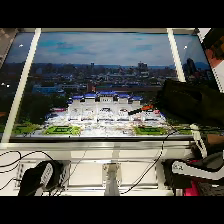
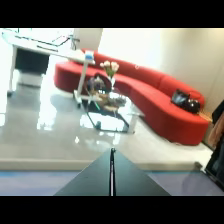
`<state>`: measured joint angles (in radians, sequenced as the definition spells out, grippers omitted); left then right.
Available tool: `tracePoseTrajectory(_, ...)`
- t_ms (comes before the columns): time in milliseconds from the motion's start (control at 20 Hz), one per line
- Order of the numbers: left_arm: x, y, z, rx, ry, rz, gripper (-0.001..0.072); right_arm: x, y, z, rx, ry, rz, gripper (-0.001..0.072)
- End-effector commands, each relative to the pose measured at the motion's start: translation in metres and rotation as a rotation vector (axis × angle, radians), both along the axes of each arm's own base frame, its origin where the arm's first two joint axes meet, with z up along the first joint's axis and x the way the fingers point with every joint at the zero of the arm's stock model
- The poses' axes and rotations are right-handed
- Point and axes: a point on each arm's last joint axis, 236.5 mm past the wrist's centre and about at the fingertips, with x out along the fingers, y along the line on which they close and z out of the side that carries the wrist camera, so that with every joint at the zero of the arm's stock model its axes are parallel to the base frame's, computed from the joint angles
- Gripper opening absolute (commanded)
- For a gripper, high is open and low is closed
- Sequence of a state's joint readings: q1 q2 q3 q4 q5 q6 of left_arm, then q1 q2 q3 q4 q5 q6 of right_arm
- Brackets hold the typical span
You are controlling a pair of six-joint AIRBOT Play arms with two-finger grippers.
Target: Fold the clothes and pants, and hang the long-sleeved shirts on hangers.
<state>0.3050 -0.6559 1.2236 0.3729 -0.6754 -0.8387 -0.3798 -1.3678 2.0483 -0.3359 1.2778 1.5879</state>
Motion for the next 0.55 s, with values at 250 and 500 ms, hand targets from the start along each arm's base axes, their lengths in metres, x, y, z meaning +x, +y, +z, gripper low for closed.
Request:
tracePoseTrajectory(250,-0.049,-0.013,0.035,0.028,-0.113,0.008,0.0011,-0.013,0.042,0.01,0.013,-0.026,0.096,0.0009)
tracePoseTrajectory(500,-0.052,-0.013,0.037,0.03,-0.118,0.008,0.0011,-0.013,0.042,0.01,0.012,-0.026,0.096,0.0009)
